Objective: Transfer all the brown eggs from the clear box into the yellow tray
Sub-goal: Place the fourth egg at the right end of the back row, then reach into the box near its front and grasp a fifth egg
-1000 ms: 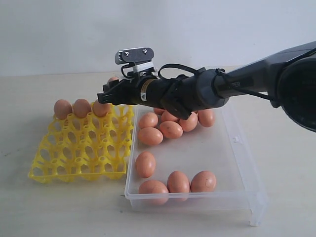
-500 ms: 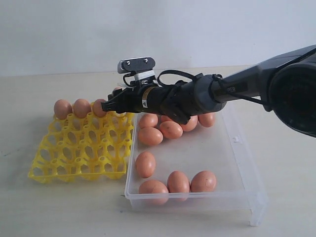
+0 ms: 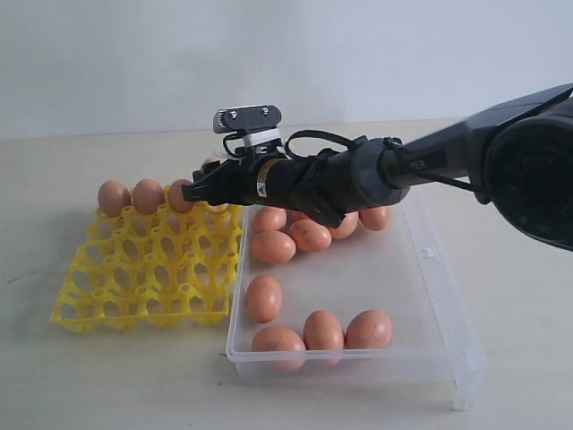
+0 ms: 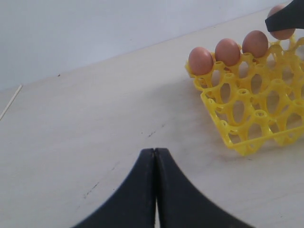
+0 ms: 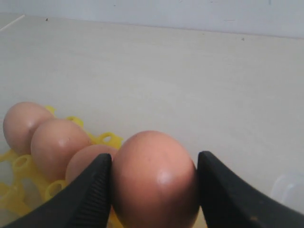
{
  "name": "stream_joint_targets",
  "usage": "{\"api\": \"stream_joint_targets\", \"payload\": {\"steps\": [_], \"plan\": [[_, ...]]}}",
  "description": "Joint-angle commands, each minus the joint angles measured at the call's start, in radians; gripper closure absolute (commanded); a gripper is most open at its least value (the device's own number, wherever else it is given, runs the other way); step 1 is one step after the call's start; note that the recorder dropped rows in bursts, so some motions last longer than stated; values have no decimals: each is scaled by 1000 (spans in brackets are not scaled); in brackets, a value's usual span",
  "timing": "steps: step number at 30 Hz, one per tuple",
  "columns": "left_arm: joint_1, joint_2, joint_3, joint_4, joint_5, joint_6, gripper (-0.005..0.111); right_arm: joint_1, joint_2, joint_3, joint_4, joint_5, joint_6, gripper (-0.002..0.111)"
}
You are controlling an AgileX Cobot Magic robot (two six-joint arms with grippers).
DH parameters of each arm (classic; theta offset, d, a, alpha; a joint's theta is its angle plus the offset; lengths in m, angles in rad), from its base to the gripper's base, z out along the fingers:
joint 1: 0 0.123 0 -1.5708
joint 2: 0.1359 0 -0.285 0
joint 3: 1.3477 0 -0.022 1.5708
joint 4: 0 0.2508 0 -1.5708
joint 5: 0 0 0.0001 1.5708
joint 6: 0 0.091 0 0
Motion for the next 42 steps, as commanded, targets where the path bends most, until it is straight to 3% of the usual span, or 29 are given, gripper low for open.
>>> {"api": "stream_joint_targets", "payload": {"steps": [1,4,9,15,20,25,27,29,32,34,42], "plan": [[-2,-6,-4,0,-8,-4,107,-5,-1,-7,-11,-23,4,54],[-2,-6,-4,0,-8,-4,107,-5,-1,-7,-11,-19,4,48],[-2,-6,-4,0,-8,-4,107,-5,-18,-7,-11,24,4,47],[-2,-6,-4,0,-8,-4,107,-5,-154,-7,-11,210,2,47],[-2,-6,-4,0,-8,-4,107,15,-361,-7,-11,675,-58,48],[-2,-6,-4,0,-8,-4,107,1,-431,-7,-12,1177,-113,48],[-2,-6,-4,0,-8,-4,107,-4,-420,-7,17,1233,-297,48],[-2,-6,-4,0,-8,-4,107,-4,-399,-5,61,1245,-688,48],[-2,-6,-4,0,-8,-4,107,-4,-371,-3,244,1202,-1127,49],[-2,-6,-4,0,-8,-4,107,-4,-354,-3,344,1178,-1310,49],[-2,-6,-4,0,-8,-4,107,-4,-263,-3,467,1080,-1394,49]]}}
